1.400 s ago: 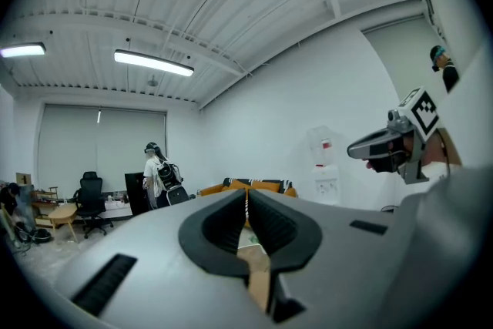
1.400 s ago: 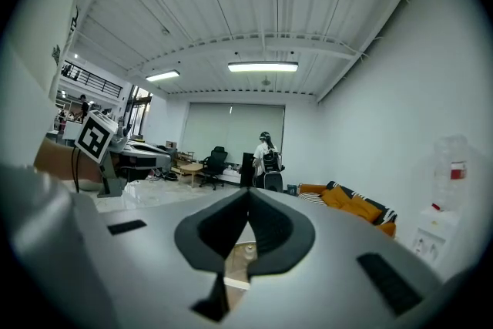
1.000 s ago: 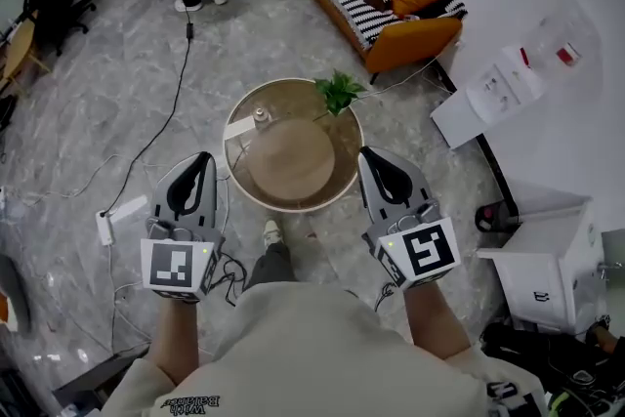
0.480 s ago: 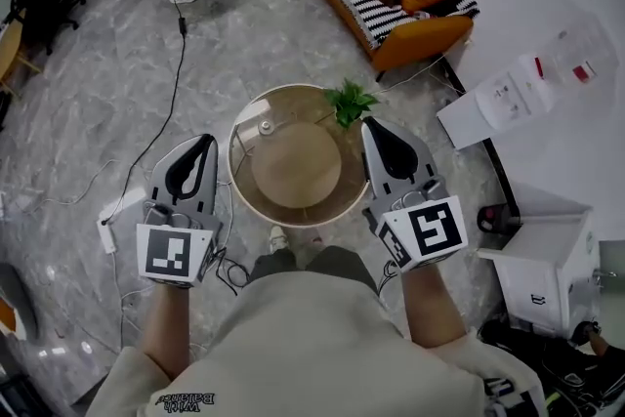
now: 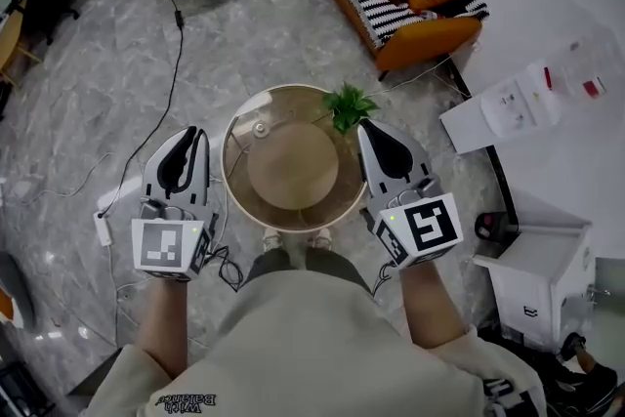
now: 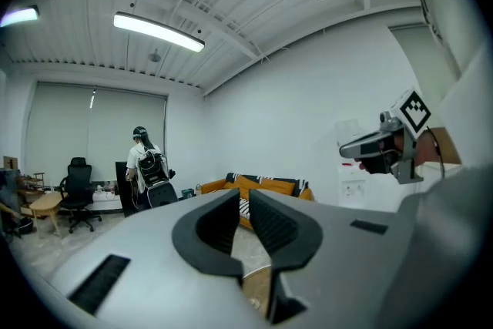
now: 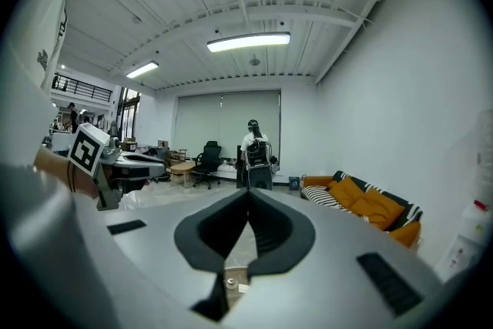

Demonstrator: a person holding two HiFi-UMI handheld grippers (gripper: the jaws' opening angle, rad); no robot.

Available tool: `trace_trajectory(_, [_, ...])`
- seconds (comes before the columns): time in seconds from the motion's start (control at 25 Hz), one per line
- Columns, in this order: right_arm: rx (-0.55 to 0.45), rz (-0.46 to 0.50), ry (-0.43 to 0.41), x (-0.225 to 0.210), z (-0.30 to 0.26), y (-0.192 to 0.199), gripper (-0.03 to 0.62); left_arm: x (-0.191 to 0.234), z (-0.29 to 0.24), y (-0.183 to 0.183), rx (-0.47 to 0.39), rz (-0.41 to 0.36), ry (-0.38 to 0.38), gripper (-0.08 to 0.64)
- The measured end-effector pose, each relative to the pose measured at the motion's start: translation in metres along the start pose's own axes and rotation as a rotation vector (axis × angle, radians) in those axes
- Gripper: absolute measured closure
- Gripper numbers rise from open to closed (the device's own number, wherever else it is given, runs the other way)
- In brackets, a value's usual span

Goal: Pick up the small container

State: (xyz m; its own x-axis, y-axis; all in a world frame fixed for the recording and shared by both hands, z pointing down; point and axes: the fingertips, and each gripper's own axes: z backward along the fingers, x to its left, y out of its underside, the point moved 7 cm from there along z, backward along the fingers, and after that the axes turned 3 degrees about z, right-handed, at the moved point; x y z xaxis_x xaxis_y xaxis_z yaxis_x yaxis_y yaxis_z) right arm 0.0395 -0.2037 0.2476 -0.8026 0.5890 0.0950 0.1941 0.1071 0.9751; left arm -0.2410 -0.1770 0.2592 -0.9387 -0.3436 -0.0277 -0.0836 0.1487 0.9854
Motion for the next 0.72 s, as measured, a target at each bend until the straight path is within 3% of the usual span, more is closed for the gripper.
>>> trace_trajectory(0.08, [-0.001,-0.022,-0.014,-0.008,-0.006,0.005,0.597,-0.003,-0.01,0.001,-0.008,-0.002,0.003,0.516])
trace_trajectory(0.16, [-0.004,-0.02,-0.018,-0.016,-0.014,0.008,0.597,-0.004,-0.023,0.005,0.003,-0.013,0.01,0.38])
trace_trajectory(0.28, [-0.006,-0.011,-0.022,-0.026,-0.03,0.014,0.597,-0.001,-0.049,0.014,0.003,-0.023,-0.008,0.246])
trace_trajectory(0.4, [0.001,-0.008,-0.043,-0.034,-0.048,0.022,0.597,0.002,-0.077,0.027,-0.002,-0.048,-0.024,0.21])
trace_trajectory(0.52, [0.01,0.006,-0.057,-0.042,-0.068,0.033,0.597,0.001,-0.109,0.048,-0.009,-0.085,0.007,0.196])
trace_trajectory(0.72, [0.036,0.005,-0.06,-0.052,-0.099,0.066,0.597,0.003,-0.152,0.114,0.044,-0.082,0.056,0.189])
